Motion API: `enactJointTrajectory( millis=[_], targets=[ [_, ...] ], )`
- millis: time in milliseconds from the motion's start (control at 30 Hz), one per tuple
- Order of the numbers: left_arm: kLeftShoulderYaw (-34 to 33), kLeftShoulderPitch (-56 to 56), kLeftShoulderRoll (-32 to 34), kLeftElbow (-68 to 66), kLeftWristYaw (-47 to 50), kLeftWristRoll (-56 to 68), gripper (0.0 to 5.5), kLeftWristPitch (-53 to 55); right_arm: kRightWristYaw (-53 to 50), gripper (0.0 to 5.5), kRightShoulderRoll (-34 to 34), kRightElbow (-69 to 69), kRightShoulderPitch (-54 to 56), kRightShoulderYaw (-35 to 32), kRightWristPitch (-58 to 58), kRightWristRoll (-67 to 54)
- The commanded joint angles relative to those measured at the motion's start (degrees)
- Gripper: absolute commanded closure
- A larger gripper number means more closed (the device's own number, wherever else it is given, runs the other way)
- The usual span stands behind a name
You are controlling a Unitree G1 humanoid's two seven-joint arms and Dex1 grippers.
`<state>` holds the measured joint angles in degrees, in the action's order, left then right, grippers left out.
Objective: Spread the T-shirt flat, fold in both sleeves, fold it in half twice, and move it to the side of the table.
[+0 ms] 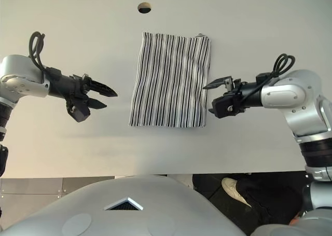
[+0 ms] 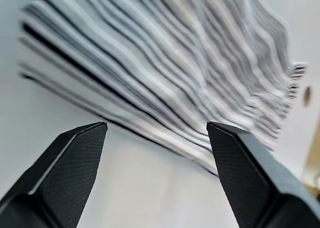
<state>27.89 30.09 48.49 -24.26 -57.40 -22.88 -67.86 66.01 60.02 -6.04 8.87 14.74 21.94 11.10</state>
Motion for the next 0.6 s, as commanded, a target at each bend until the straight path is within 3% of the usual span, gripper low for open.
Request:
enactJointTrajectory(
  millis=[33,333,600],
  targets=[
    [-0.5,-1.9,-0.2,1.7,3.5,-2.2,2.2,1.3,2.5,1.81,3.3,-1.0,-0.3,0.4,0.2,2.1],
    [1.2,0.1,-3.1,-1.1,7.2,-3.7,2.2,3.4,3.6,1.81,1.8,-0.5,0.4,2.1,0.3,4.3],
    [6.2,0.4,-5.1,-3.9,3.3,-2.7,2.2,6.6,1.7,1.81,0.3,3.4,2.5,3.8,3.3,8.3]
  ],
)
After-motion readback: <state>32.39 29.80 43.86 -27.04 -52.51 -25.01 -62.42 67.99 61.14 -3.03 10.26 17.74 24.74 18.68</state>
